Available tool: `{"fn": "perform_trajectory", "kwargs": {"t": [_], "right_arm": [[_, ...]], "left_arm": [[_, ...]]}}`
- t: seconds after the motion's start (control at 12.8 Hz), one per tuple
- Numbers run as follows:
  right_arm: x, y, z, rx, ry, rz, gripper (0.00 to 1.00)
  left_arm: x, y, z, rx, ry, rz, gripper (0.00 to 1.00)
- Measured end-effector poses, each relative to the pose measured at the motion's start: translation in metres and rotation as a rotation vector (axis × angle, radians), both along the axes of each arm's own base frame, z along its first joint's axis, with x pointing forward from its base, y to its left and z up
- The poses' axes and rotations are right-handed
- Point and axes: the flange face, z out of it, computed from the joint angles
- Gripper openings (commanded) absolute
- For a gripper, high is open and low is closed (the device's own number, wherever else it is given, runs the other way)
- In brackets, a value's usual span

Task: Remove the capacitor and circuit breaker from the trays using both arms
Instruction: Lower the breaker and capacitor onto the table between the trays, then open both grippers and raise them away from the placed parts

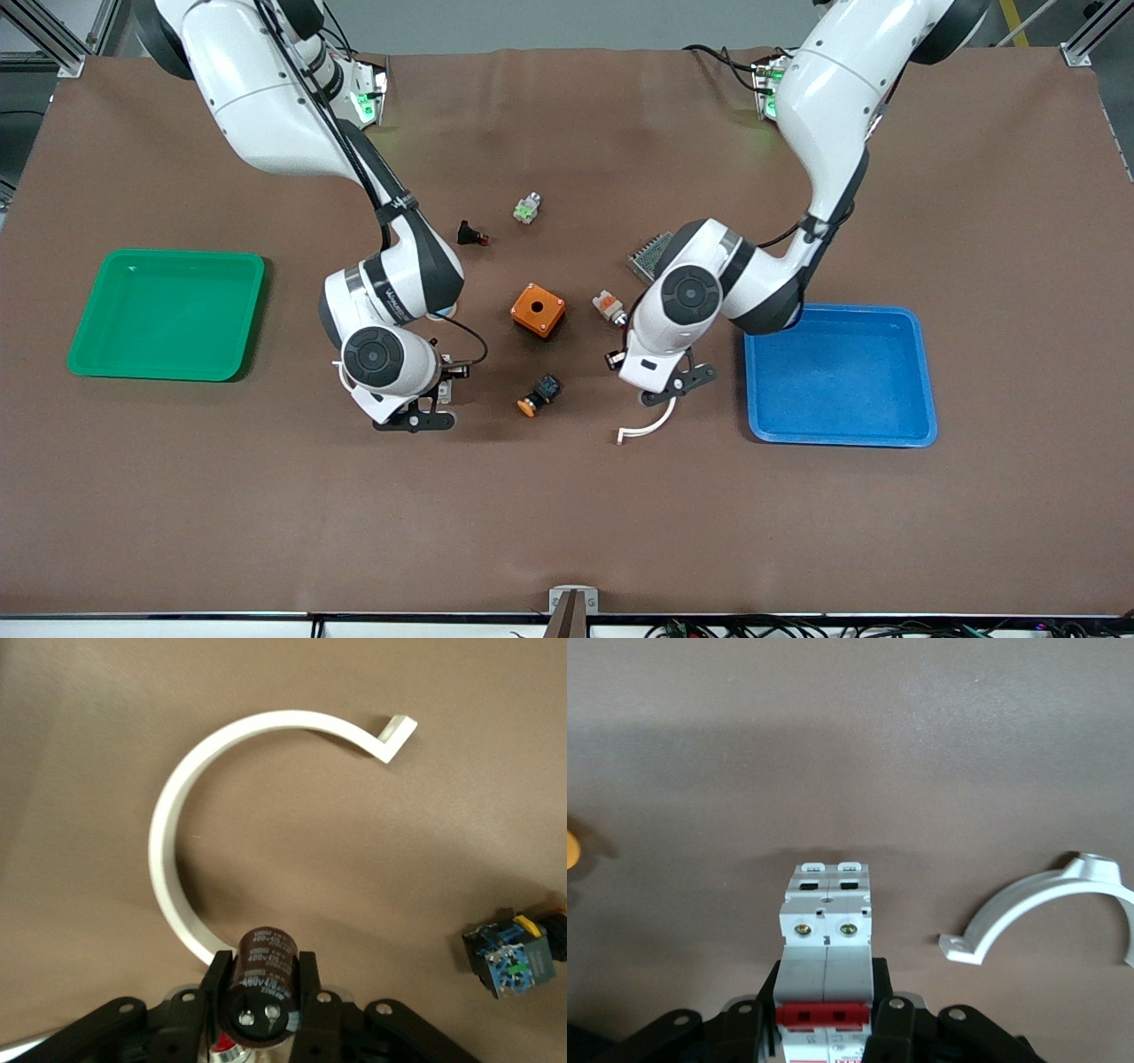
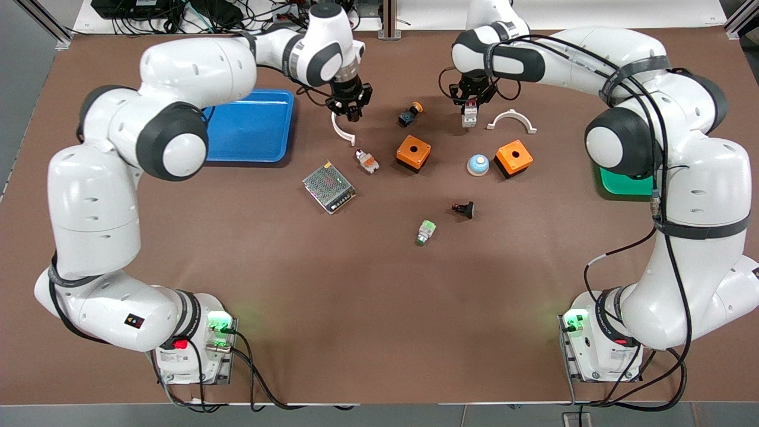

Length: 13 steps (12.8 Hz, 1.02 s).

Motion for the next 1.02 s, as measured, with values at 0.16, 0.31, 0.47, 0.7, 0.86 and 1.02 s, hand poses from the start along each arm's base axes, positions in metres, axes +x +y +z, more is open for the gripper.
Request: {"fn": "perform_trajectory", "kwargs": {"t": [0.16, 0.31, 0.47, 0.7, 0.86, 1.02], "right_arm": [[0.0, 0.0, -0.012, 0.0, 0.0, -0.001, 0.66], [0.001, 0.002, -0.013, 0.002, -0.004, 0.002, 1.0], [0.005, 0.008, -0.003, 0.011, -0.025, 0.006, 1.0], [0.027, -0.003, 0.074, 0.043, -0.133, -0.018, 1.0], [0.037, -0.032, 0.162, 0.071, -0.223, -0.058, 1.0], [0.032, -0.078, 0.243, 0.079, -0.268, -0.112, 1.0]], "left_arm": [[0.003, -0.007, -0.016, -0.001, -0.003, 0.006, 0.02], [0.011, -0.006, -0.032, -0.022, -0.035, 0.019, 0.09], [0.016, 0.001, -0.046, -0.017, -0.053, 0.016, 0.27], [0.02, 0.004, -0.048, -0.002, -0.07, -0.009, 1.0], [0.024, 0.003, -0.04, -0.009, -0.085, -0.007, 1.0], [0.033, 0.006, -0.021, -0.01, -0.107, -0.006, 1.0]]}}
